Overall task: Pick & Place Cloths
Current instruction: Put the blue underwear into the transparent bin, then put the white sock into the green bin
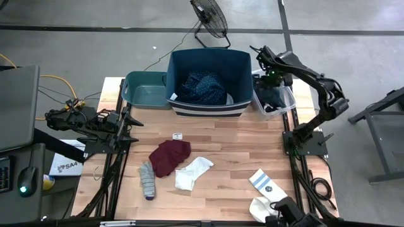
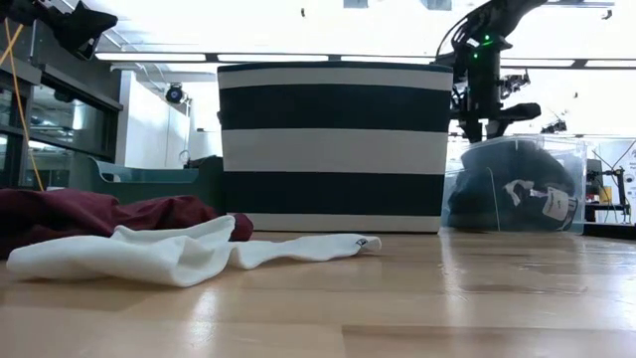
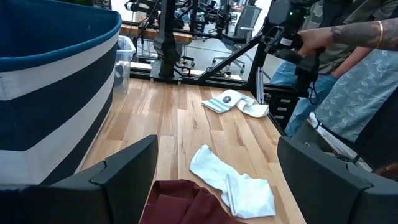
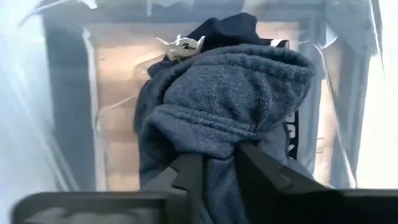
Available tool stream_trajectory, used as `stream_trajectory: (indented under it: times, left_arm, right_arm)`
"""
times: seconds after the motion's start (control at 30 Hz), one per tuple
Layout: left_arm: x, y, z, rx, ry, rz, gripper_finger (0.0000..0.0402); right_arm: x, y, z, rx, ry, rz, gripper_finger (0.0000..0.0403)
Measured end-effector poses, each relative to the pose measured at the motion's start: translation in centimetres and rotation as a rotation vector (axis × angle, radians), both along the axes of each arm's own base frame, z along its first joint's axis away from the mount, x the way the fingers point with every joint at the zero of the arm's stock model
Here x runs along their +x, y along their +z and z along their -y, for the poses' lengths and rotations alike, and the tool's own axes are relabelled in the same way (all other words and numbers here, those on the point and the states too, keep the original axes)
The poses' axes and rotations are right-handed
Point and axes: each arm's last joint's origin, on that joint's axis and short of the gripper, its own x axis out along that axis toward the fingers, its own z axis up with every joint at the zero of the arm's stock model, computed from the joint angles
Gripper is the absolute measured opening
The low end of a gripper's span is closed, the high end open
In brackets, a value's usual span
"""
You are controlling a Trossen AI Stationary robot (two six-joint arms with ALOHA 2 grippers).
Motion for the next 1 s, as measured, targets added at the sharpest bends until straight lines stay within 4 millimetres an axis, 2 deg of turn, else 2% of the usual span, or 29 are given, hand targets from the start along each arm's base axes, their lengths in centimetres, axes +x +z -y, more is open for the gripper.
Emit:
stream_trajectory:
  times: [0.27, 0.43, 0.67, 1.0]
  left_arm:
    - [0.0, 0.0, 0.0, 0.000, 0.000, 0.000, 0.0324]
    - [0.0, 0.0, 0.0, 0.000, 0.000, 0.000, 0.0324]
    - [0.0, 0.0, 0.0, 0.000, 0.000, 0.000, 0.0324]
    - [0.0, 0.0, 0.0, 0.000, 0.000, 0.000, 0.0324]
  right_arm:
    - [-0.9, 2.2, -1.4, -0.060, 0.028, 0.050, 0.0189]
    - [-1.9, 4.0, -2.9, -0.103, 0.057, 0.082, 0.0229]
    - [-2.4, 6.2, -6.0, -0.101, 0.149, 0.200, 0.0233]
    - [-2.1, 7.9, -12.8, -0.010, 0.307, 0.218, 0.0231]
